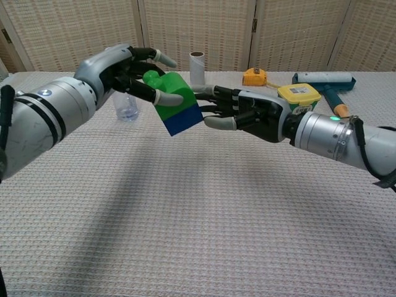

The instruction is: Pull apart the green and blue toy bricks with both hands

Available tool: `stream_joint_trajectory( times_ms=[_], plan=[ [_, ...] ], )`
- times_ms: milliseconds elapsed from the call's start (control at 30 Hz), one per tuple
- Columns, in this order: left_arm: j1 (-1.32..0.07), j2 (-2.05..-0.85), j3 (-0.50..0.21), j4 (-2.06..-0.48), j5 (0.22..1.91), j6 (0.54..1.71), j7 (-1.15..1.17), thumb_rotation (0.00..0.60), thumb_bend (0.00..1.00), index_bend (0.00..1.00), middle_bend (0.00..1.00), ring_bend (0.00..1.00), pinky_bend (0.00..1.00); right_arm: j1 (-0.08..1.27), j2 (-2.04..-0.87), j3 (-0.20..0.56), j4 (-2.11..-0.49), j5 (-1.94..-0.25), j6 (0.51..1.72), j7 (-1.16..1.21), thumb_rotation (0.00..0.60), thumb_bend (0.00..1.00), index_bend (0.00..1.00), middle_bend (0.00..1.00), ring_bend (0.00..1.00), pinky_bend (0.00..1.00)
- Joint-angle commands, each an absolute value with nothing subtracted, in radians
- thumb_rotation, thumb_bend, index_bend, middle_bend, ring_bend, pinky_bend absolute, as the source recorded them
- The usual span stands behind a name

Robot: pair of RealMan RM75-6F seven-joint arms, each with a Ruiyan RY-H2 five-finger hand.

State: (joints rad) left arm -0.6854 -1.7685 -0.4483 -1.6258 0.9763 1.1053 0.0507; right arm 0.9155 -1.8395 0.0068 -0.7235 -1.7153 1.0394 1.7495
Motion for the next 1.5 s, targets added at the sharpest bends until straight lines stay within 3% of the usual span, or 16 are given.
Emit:
stream_joint_trajectory(
  times_ms=[33,467,733,1133,1300,1500],
  plan=[
    [-0.687,-1.766,-0.447,-1.629,0.975,1.107,0.048,0.600,0.26,0.30,0.72,0.27,0.00,0.927,-1.850,0.007,-0.717,-1.708,1.035,1.746,0.600,0.41,0.03,0.01,0.00,0.00],
    [-0.697,-1.754,-0.433,-1.653,0.970,1.110,0.035,0.600,0.26,0.30,0.72,0.27,0.00,0.974,-1.880,-0.003,-0.700,-1.683,1.007,1.788,0.600,0.41,0.16,0.07,0.04,0.00],
    [-0.702,-1.748,-0.430,-1.655,0.970,1.116,0.026,0.600,0.26,0.30,0.72,0.27,0.00,0.975,-1.886,0.001,-0.713,-1.662,1.011,1.740,0.600,0.41,0.50,0.27,0.21,0.00],
    [-0.706,-1.741,-0.424,-1.670,0.994,1.128,0.002,0.600,0.26,0.30,0.72,0.27,0.00,0.959,-1.909,0.034,-0.726,-1.598,0.980,1.589,0.600,0.41,0.76,0.51,0.41,0.03],
    [-0.709,-1.739,-0.431,-1.667,1.006,1.136,-0.010,0.600,0.26,0.30,0.72,0.27,0.00,0.935,-1.921,0.027,-0.704,-1.577,0.952,1.554,0.600,0.41,0.78,0.53,0.42,0.04],
    [-0.705,-1.722,-0.429,-1.651,1.024,1.143,-0.023,0.600,0.26,0.30,0.72,0.27,0.00,0.916,-1.882,0.031,-0.721,-1.585,0.998,1.435,0.600,0.41,0.78,0.53,0.42,0.04]
  ],
)
